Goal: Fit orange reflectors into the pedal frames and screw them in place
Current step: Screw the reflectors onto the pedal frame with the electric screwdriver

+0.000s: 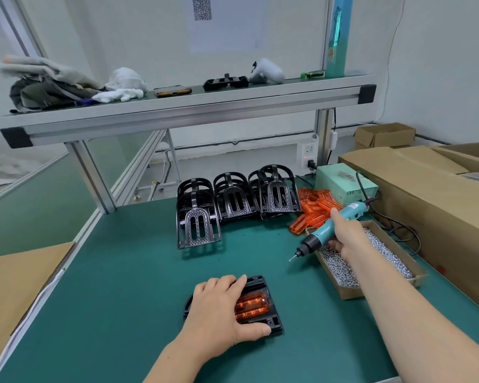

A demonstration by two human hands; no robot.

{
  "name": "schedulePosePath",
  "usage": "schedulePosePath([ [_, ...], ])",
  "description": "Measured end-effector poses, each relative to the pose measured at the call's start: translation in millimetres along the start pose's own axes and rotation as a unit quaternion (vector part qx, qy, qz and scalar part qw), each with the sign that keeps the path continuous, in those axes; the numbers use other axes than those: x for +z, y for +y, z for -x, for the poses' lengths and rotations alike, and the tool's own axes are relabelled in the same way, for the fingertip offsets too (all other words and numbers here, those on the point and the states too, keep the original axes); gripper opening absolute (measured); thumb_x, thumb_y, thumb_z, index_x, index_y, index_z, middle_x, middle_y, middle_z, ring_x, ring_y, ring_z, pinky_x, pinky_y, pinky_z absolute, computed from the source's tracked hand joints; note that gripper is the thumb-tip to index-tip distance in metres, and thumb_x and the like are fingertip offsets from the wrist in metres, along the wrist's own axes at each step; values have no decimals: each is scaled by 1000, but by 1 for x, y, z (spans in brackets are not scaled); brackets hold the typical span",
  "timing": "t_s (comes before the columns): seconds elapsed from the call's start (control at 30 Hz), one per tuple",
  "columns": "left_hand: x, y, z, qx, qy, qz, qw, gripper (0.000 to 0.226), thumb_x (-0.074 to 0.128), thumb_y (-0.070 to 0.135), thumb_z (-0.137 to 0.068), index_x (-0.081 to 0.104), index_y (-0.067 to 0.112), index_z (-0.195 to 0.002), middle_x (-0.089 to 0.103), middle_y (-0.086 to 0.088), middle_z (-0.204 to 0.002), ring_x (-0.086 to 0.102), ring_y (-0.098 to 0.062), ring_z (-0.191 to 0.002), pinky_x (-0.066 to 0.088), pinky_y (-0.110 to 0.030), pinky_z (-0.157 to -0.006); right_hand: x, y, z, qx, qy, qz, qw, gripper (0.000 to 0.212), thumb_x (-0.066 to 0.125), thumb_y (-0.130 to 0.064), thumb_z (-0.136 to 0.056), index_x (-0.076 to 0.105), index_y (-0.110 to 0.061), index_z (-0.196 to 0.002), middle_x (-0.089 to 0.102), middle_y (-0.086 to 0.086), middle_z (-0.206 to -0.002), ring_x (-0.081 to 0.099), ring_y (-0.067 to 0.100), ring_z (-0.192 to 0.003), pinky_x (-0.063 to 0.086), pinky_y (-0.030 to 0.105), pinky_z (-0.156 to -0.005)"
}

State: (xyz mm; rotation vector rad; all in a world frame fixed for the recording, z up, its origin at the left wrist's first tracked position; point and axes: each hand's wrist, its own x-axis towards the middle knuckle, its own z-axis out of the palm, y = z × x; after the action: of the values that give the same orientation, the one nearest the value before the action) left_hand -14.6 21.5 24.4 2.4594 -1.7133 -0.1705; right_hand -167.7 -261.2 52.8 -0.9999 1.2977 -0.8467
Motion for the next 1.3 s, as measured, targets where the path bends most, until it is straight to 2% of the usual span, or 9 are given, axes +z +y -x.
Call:
schedulePosePath([
  [0.1,1,-1,0,0,-1,-4,1000,123,28,102,-53,21,35,-156,30,13,-153,24,-10,-137,8,-28,-113,-5,3,0,10,-25,-26,999,39,61,-34,-100,46,-5,-121,58,7,-95,63,21,-77,51,23,-41],
  [0.23,2,-2,-1,-2,-2,-2,1000,124,28,103,-53,20,35,-157,29,13,-154,24,-10,-138,8,-29,-114,-16,5,2,12,-42,-66,997,39,59,-21,-102,44,-2,-132,63,17,-113,70,24,-75,60,30,-60],
  [0.4,1,-2,0,-4,-13,-9,1000,125,25,103,-53,18,34,-157,28,11,-156,23,-12,-140,8,-32,-116,-35,14,13,-42,-12,112,993,33,54,-12,-99,50,5,-128,68,18,-97,72,25,-72,59,45,-86],
  [0.5,0,-1,1,-5,-20,-14,1000,126,23,104,-53,17,33,-157,27,11,-156,23,-13,-140,9,-33,-116,-46,16,26,-140,45,356,923,30,63,-22,-93,58,-3,-117,70,14,-99,67,32,-92,53,39,-85],
  [0.57,0,0,3,-7,-19,-17,1000,125,22,103,-54,17,32,-157,28,11,-155,24,-13,-139,10,-34,-116,-50,14,36,-174,43,435,882,27,68,-24,-90,59,-13,-113,69,9,-106,62,31,-102,45,35,-81],
  [0.73,1,2,7,-7,-16,-29,999,124,19,103,-56,17,32,-157,30,10,-154,26,-14,-138,13,-35,-116,-47,17,49,-184,-28,579,794,10,75,-34,-84,69,-26,-83,65,-3,-85,58,22,-85,49,32,-76],
  [0.93,0,4,10,-7,-18,-37,999,125,15,104,-55,16,31,-157,29,10,-154,25,-15,-138,12,-35,-115,-45,27,51,-224,-23,569,791,25,71,-27,-88,59,-30,-66,63,-8,-80,57,20,-82,43,28,-70],
  [1.13,0,4,10,-8,-18,-37,999,125,15,103,-56,15,31,-157,29,10,-155,25,-15,-138,12,-35,-116,-49,61,59,-381,29,441,812,11,71,-20,-91,75,-18,-81,61,-2,-80,56,23,-75,42,35,-68],
  [1.3,-1,5,12,-8,-23,-31,999,123,17,103,-58,14,31,-157,28,9,-155,25,-15,-139,11,-36,-117,-53,65,58,-388,20,411,825,8,74,-16,-88,77,-20,-81,68,-3,-79,61,23,-77,43,34,-71],
])
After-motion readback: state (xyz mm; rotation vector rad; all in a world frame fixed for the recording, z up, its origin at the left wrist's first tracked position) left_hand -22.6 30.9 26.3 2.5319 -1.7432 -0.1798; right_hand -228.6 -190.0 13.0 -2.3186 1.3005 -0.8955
